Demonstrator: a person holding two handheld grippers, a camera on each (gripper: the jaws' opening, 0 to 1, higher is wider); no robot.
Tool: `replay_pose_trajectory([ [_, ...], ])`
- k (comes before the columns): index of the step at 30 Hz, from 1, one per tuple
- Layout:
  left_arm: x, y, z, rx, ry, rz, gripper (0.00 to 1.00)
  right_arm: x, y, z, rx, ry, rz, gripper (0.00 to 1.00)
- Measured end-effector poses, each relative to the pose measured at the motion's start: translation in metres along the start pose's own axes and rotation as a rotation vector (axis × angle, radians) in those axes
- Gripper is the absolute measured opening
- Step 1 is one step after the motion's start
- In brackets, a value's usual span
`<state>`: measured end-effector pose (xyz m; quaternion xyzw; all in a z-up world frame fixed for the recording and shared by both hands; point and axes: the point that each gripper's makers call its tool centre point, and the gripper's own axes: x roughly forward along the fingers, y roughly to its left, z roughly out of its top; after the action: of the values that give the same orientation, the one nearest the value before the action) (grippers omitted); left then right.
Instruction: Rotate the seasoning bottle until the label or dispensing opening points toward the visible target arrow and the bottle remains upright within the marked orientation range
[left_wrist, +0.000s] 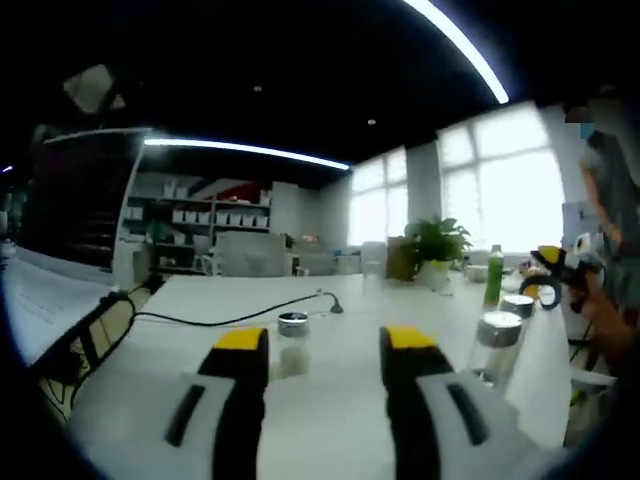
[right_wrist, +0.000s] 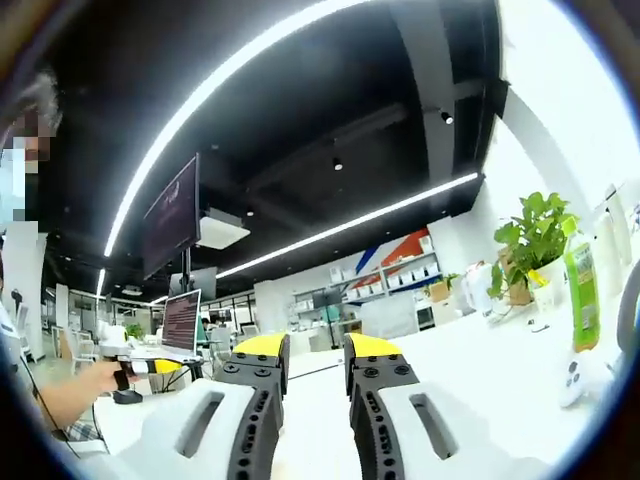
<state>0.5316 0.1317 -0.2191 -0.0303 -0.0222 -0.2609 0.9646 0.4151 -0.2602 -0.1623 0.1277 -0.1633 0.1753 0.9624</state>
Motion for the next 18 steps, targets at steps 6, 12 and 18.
replay_pose_trajectory([
  [6, 0.024, 0.003, -0.011, -0.01, 0.02, -0.009, 0.44, 0.007, 0.008, -0.008, 0.002, 0.011, 0.029, 0.21],
  [12, 0.033, -0.005, -0.017, 0.061, 0.072, -0.057, 0.27, 0.011, 0.008, -0.018, 0.005, 0.048, 0.049, 0.21],
  [18, 0.05, -0.011, -0.008, 0.085, 0.065, -0.059, 0.34, 0.015, 0.014, -0.033, 0.031, 0.074, 0.097, 0.21],
])
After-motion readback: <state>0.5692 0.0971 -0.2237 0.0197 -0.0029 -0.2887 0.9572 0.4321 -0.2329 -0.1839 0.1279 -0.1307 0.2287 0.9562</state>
